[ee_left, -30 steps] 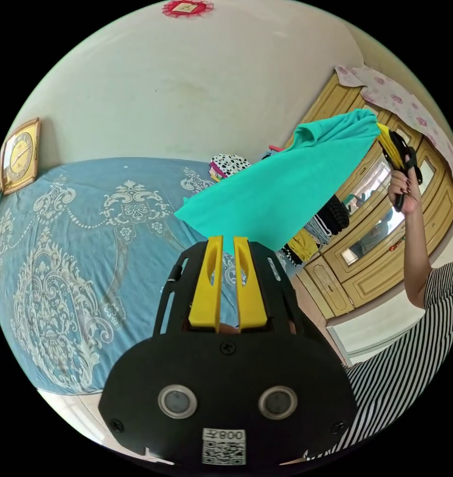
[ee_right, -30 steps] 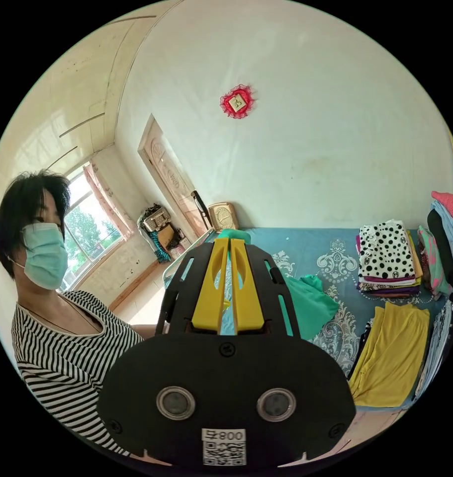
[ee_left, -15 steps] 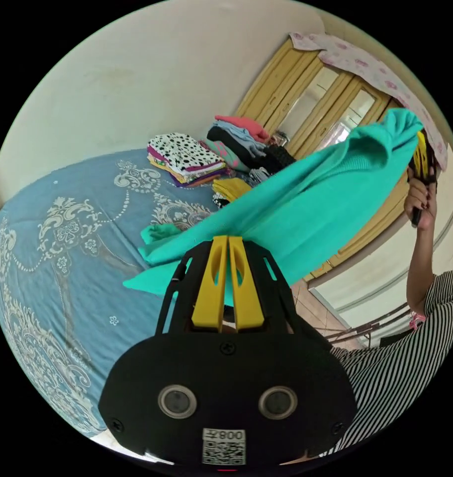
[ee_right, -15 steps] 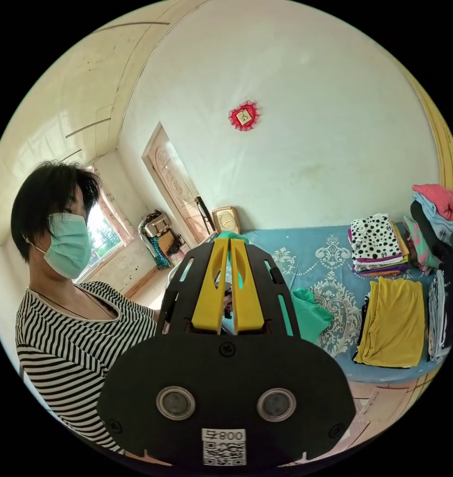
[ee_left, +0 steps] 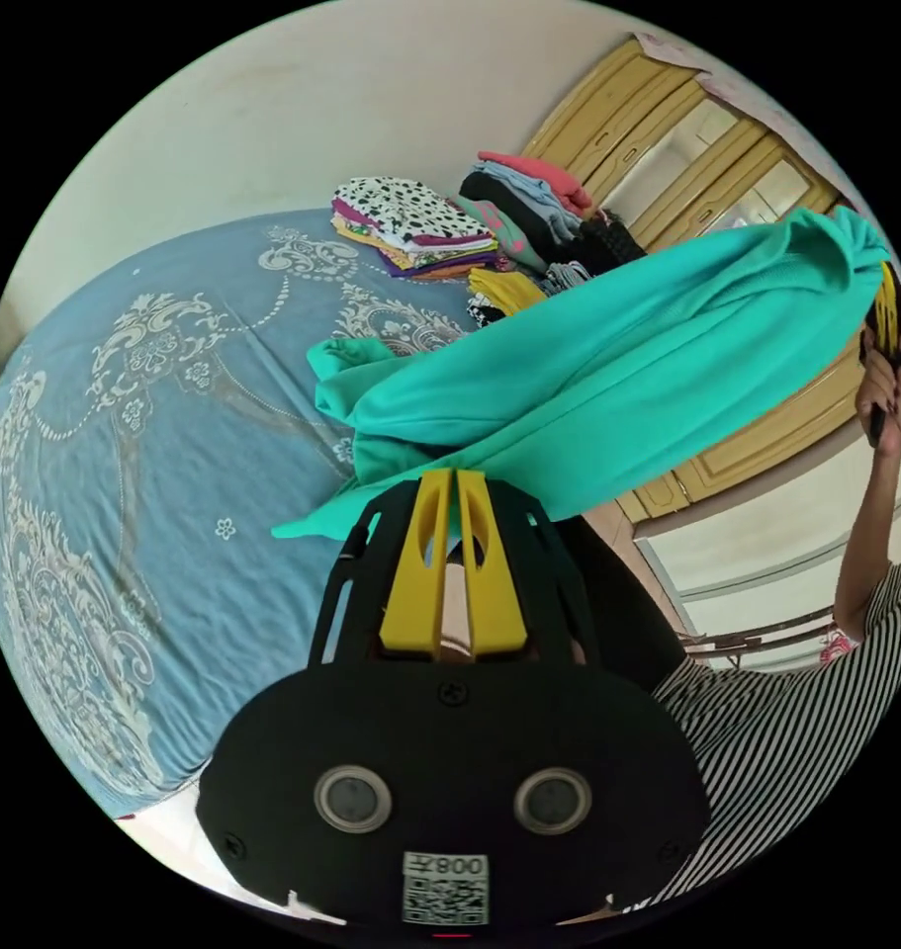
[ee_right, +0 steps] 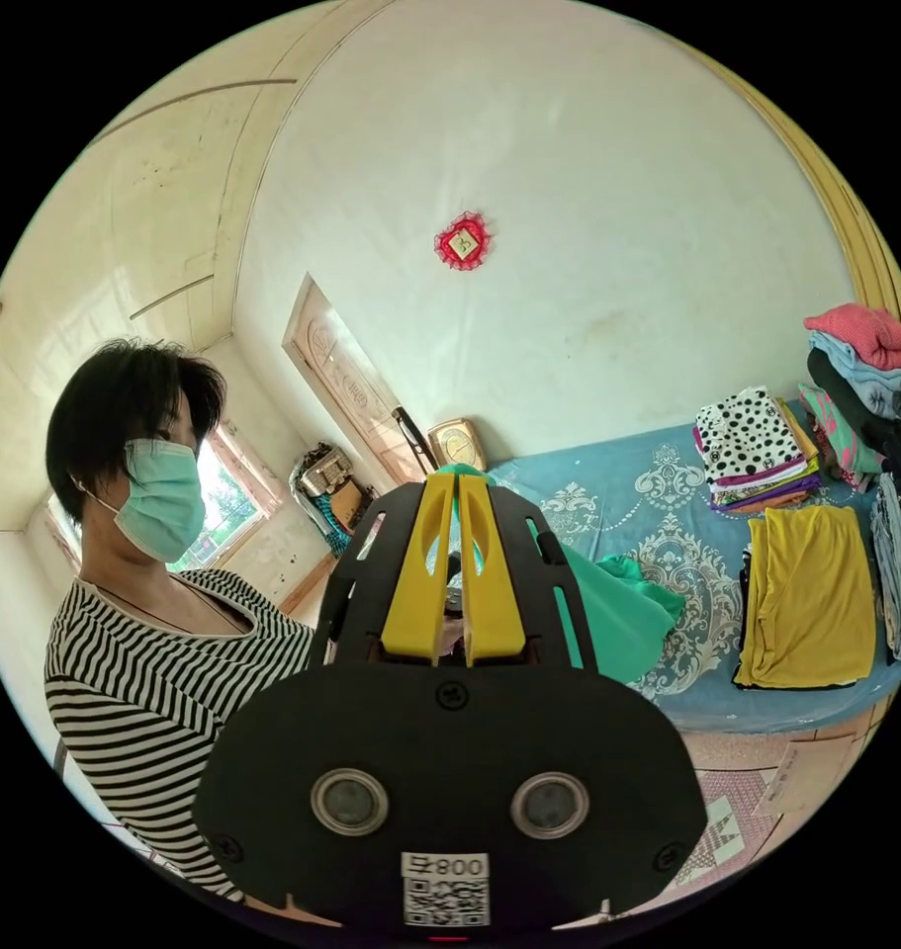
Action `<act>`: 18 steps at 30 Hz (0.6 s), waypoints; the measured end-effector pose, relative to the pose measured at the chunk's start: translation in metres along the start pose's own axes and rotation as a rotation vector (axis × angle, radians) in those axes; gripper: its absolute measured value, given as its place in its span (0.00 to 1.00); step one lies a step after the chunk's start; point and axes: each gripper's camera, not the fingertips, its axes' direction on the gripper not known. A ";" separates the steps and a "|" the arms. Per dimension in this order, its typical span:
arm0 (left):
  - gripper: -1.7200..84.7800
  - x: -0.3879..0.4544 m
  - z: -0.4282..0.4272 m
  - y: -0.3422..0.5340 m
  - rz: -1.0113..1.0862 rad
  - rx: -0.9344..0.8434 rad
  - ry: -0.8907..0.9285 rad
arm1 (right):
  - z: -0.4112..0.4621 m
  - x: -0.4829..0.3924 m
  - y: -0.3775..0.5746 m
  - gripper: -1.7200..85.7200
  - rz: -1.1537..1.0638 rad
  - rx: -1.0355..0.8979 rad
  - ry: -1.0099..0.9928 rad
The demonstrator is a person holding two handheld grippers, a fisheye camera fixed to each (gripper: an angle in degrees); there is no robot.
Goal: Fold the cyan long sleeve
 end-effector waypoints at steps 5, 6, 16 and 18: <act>0.06 -0.104 -0.009 0.014 -0.327 0.104 0.357 | -0.022 -0.007 0.002 0.16 0.011 0.009 -0.016; 0.08 -0.125 -0.011 0.020 -0.391 0.118 0.375 | -0.028 -0.010 0.002 0.16 0.013 0.010 -0.013; 0.13 -0.220 -0.035 0.038 -0.643 0.114 0.634 | -0.068 -0.024 0.004 0.13 0.023 0.005 -0.034; 0.11 -0.235 -0.048 0.040 -0.672 0.104 0.670 | -0.079 -0.029 0.005 0.12 0.025 0.003 -0.033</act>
